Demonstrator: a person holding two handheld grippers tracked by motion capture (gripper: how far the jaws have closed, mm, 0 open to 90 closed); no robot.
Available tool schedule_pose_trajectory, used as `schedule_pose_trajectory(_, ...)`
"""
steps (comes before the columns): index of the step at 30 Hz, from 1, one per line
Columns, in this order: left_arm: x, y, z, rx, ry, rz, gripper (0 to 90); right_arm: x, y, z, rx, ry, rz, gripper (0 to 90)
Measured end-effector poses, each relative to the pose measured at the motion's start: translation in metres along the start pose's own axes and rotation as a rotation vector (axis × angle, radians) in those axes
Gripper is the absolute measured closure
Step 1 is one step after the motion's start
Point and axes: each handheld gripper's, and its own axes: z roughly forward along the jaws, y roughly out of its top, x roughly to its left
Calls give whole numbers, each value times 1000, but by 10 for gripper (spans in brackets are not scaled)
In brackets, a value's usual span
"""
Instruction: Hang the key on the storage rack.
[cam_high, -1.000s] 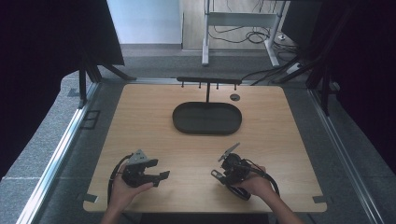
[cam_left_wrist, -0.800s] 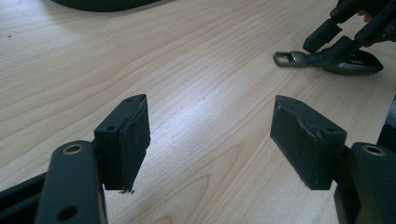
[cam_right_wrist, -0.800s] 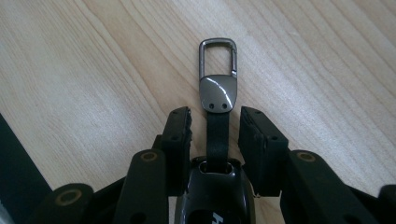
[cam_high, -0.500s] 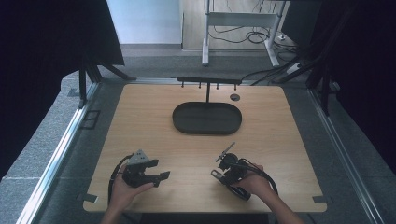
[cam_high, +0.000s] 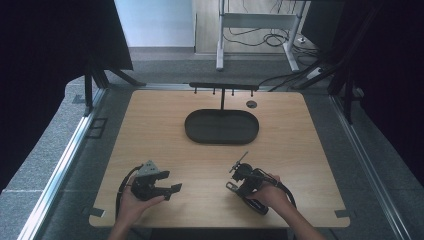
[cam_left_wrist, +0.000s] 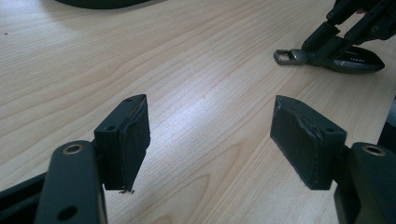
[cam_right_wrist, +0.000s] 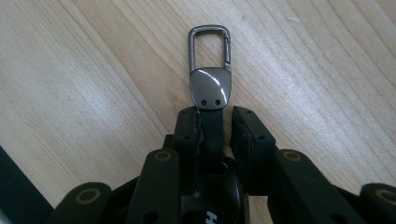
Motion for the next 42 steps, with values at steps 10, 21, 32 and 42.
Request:
schedule_pose_trajectory(10,0,0,1,4,0,3,292,1,0,0,-2,-26,4,773)
schedule_pose_trajectory(21,-1,0,1,5,-2,5,292,1,-1,0,-11,-35,9,788)
schedule_pose_trajectory(32,-1,0,2,8,-2,7,292,1,-2,0,-21,-35,7,792)
schedule_pose_trajectory(42,-1,0,2,6,-3,6,292,-1,-4,0,-36,-24,13,797)
